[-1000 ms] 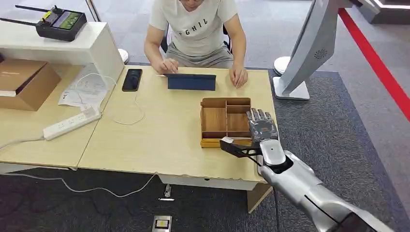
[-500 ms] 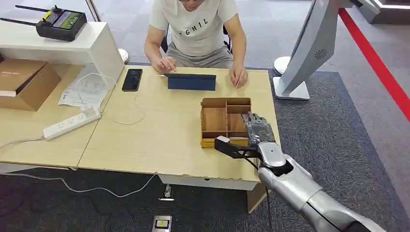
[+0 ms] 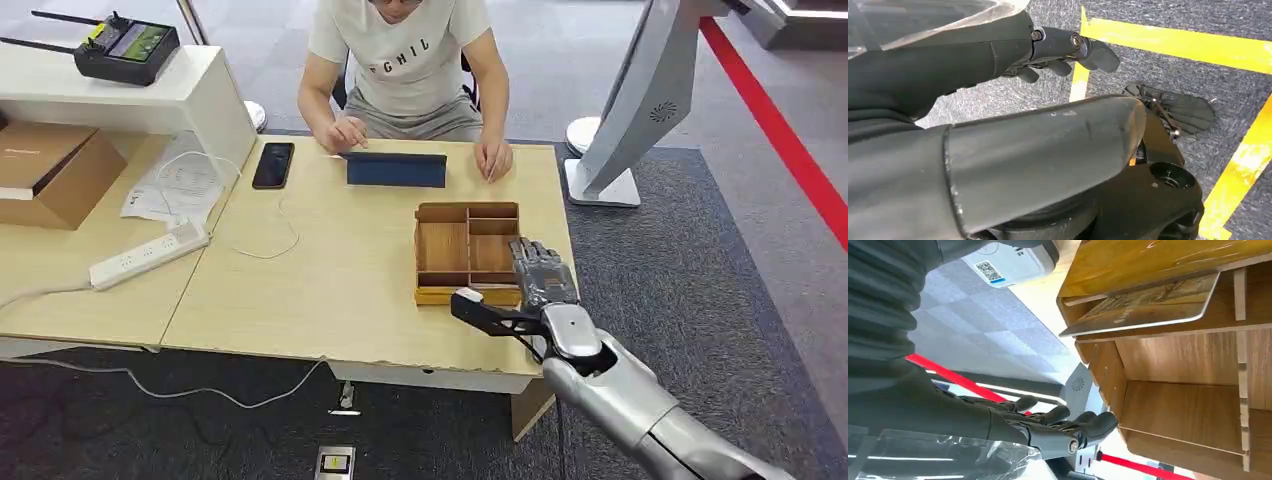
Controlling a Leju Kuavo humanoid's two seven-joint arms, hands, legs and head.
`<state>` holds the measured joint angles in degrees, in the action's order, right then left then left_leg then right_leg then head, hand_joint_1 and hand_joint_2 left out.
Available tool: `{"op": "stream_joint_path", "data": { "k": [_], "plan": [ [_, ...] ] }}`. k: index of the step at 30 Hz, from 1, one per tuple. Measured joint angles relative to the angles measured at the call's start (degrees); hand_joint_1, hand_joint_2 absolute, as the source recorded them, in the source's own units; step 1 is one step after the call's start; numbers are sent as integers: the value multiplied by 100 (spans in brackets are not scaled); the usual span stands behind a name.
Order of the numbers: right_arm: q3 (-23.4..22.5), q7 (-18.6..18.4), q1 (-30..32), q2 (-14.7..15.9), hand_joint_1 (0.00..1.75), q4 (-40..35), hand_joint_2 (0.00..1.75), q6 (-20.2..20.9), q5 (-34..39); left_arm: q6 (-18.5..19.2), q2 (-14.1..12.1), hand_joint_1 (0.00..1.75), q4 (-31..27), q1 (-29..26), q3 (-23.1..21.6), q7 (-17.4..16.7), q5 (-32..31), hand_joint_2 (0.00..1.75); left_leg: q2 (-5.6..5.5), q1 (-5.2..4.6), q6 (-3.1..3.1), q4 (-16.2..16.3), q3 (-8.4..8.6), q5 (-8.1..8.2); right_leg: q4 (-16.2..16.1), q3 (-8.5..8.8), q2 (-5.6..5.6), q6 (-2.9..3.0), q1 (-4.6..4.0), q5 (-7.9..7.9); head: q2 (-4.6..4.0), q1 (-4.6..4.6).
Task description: Pass the card to the sensor for recognition and then transmit it.
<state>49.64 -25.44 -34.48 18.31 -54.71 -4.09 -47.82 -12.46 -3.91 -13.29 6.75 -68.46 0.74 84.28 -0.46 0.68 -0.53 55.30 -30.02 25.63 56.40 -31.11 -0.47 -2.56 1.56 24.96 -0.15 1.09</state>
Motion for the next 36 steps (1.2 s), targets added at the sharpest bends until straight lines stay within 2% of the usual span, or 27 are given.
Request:
{"op": "stream_joint_path", "data": {
  "k": [7, 16, 25, 36],
  "plan": [
    [18, 177, 10, -37, 0, -18, 175, -105, 92, -24, 0, 0, 0, 2, 0, -13, 44, 0, 0, 0, 0, 0, -2, 0, 1, 1, 0, 0, 0, 0, 0, 0],
    [122, 335, 10, -264, 0, 4, 175, -184, 101, -15, 2, 0, 0, 8, 0, -7, 59, 0, -1, 1, 0, -1, -1, 0, 1, 0, 0, 0, -1, 0, 0, 0],
    [184, 337, 12, -400, 0, 87, 175, -221, 98, 2, 0, 0, 0, 8, 0, -4, 59, 0, 0, 0, 0, 0, -2, 0, 0, 0, 0, 0, 0, 0, 0, 0],
    [260, 232, -32, -398, 0, 253, 175, -269, -164, 18, 0, 0, 0, 6, 0, -24, 74, 0, -1, 0, 0, 0, -1, 0, 1, 0, 0, 0, 0, 0, 0, 0]
  ]
}}
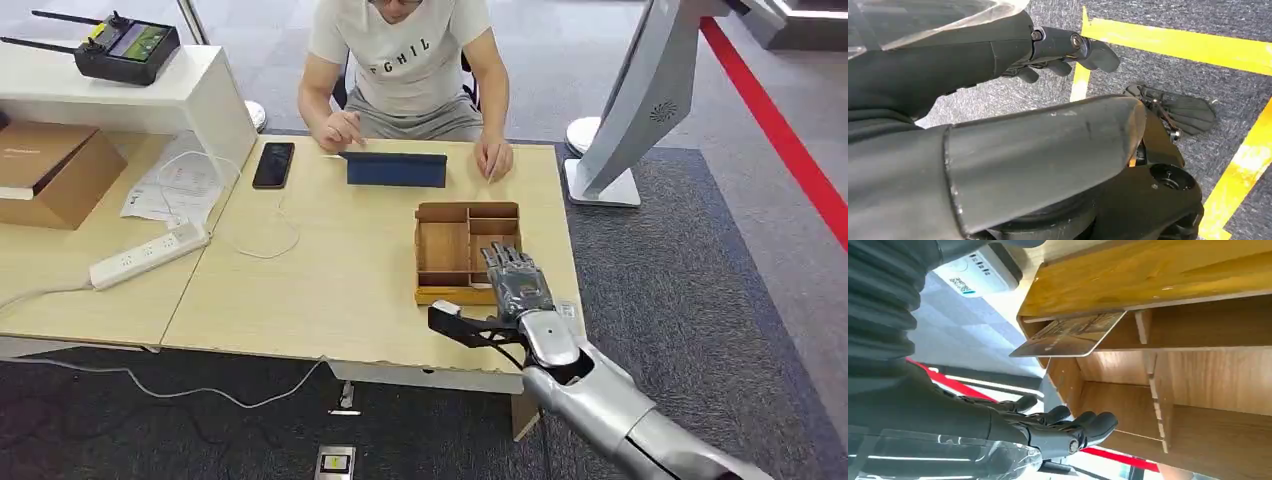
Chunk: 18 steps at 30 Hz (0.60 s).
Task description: Pass the card to the sensor for recognition and then transmit it.
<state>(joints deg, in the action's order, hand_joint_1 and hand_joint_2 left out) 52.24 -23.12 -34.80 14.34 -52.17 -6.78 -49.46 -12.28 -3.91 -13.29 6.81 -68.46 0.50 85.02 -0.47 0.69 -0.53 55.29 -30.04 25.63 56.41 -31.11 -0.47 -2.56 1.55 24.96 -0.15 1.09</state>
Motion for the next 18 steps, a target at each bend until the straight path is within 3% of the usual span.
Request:
{"op": "stream_joint_path", "data": {
  "k": [18],
  "plan": [
    [-4, 61, -59, 2, 0, 61, 175, 114, -77, -68, 2, 0, 0, 0, 0, -4, 79, 0, 0, 0, 0, 0, 0, 0, 0, 0, 0, 0, 0, 0, 0, 0]
  ]
}}
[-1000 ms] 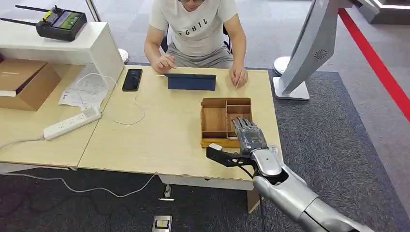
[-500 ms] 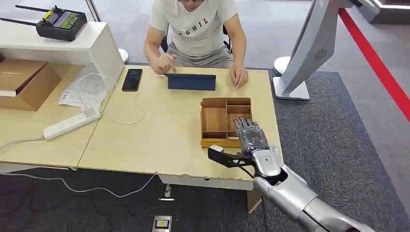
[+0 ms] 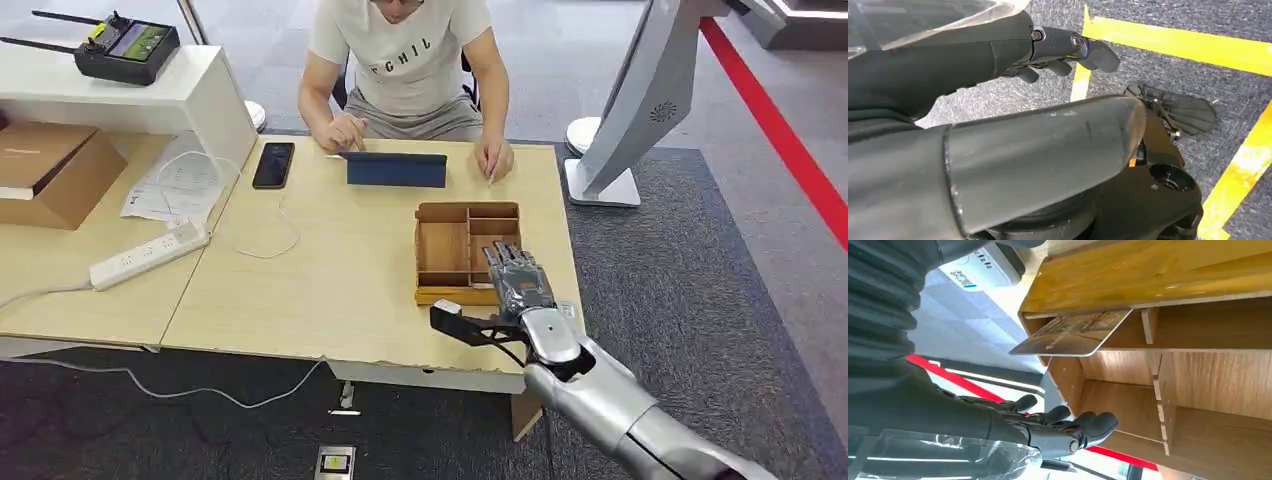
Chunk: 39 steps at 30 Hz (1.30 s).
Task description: Pass the card to the sensor for recognition and then transmit it.
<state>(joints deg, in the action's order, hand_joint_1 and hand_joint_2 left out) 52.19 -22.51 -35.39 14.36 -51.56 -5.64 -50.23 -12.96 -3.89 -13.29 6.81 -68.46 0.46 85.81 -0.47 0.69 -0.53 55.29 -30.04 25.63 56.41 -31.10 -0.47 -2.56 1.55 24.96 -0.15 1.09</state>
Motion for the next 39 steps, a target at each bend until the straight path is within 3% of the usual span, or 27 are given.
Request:
{"op": "stream_joint_path", "data": {
  "k": [39],
  "plan": [
    [48, 61, -66, -157, 0, 98, 175, 92, -33, -144, 39, 0, 0, 0, 2, -17, 70, 0, 0, 0, 0, 0, 0, 0, 0, 0, 0, 0, 0, 0, 0, 0]
  ]
}}
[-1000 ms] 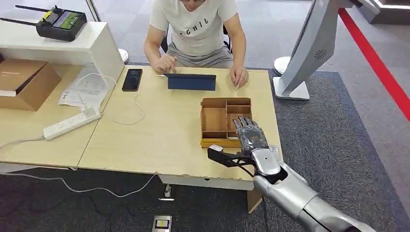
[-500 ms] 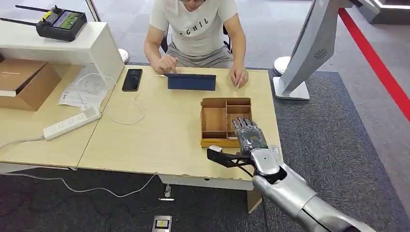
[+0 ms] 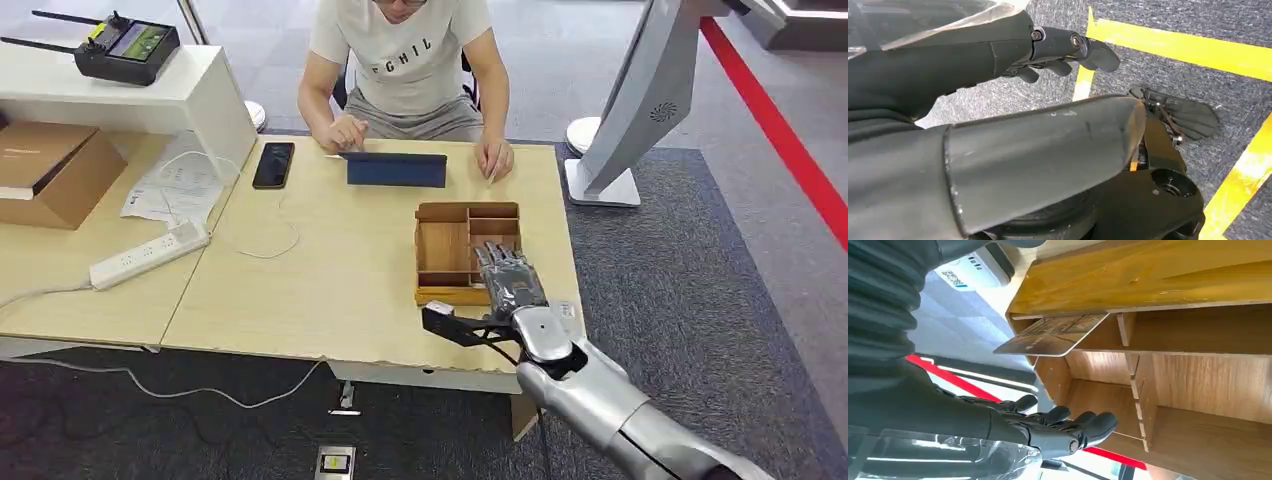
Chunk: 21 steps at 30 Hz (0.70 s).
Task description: Pass the card to the sensor for recognition and then transmit it.
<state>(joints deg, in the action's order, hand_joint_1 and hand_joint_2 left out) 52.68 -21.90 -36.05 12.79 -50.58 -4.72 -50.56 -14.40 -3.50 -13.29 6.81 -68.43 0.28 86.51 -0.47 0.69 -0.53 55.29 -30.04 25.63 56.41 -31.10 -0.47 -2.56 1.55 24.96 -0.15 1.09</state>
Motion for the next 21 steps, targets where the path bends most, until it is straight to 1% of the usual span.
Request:
{"op": "stream_joint_path", "data": {
  "k": [7, 8, 9, 11, 12, 13, 14, 16, 21],
  "plan": [
    [0, 0, -6, -13, 0, 4, 175, 0, 0, 0, 2, 0, 0, 0, 0, 0, 13, 0, 0, 0, 0, 0, 0, 0, 0, 0, 0, 0, 0, 0, 0, 0],
    [0, 0, -6, -15, 47, 4, 175, 0, 0, 0, 2, 0, 0, 0, 0, 0, 15, 0, 0, 0, 0, 0, 0, 0, 0, 0, 0, 0, 0, 0, 0, 0],
    [0, 0, -6, -17, 147, 4, 175, 2, 0, 0, 4, 0, 0, 0, 0, 0, 15, 0, 0, 0, 0, 0, 0, 0, 0, 0, 0, 0, 0, 0, 0, 0],
    [2, 0, -14, -31, 66, 18, 175, 2, 0, 0, 7, 0, 0, 0, 2, 0, 15, 0, 0, 0, 0, 0, 0, 0, 0, 0, 0, 0, 0, 0, 0, 0],
    [2, 0, -20, -35, 124, 33, 175, 4, 0, 0, 7, 0, 0, 0, 2, 0, 17, 0, 0, 0, 0, 0, 0, 0, 0, 0, 0, 0, 0, 0, 0, 0],
    [2, 0, -22, -37, 126, 42, 175, 11, -2, 0, 9, 0, 0, 1, 2, 0, 17, 0, 0, 0, 0, 0, 0, 0, 0, 0, 0, 0, 0, 0, 0, 0],
    [2, 0, -25, -39, 147, 50, 175, 13, -2, 0, 9, 0, 0, 0, 2, 0, 22, 0, 0, 0, 0, 0, 0, 0, 0, 0, 0, 0, 0, 0, 0, 0],
    [7, 0, -29, -39, 175, 57, 175, 28, -2, 0, 9, 0, 0, -1, 2, 0, 26, 0, 0, 0, 0, 0, 0, 0, 0, 0, 0, 0, 0, 0, 0, 0],
    [22, 0, -46, -46, 175, 85, 175, 72, -37, 0, 11, 0, 0, 0, 2, -7, 33, 0, 0, 0, 0, 0, 0, 0, 0, 0, 0, 0, 0, 0, 0, 0]
  ]
}}
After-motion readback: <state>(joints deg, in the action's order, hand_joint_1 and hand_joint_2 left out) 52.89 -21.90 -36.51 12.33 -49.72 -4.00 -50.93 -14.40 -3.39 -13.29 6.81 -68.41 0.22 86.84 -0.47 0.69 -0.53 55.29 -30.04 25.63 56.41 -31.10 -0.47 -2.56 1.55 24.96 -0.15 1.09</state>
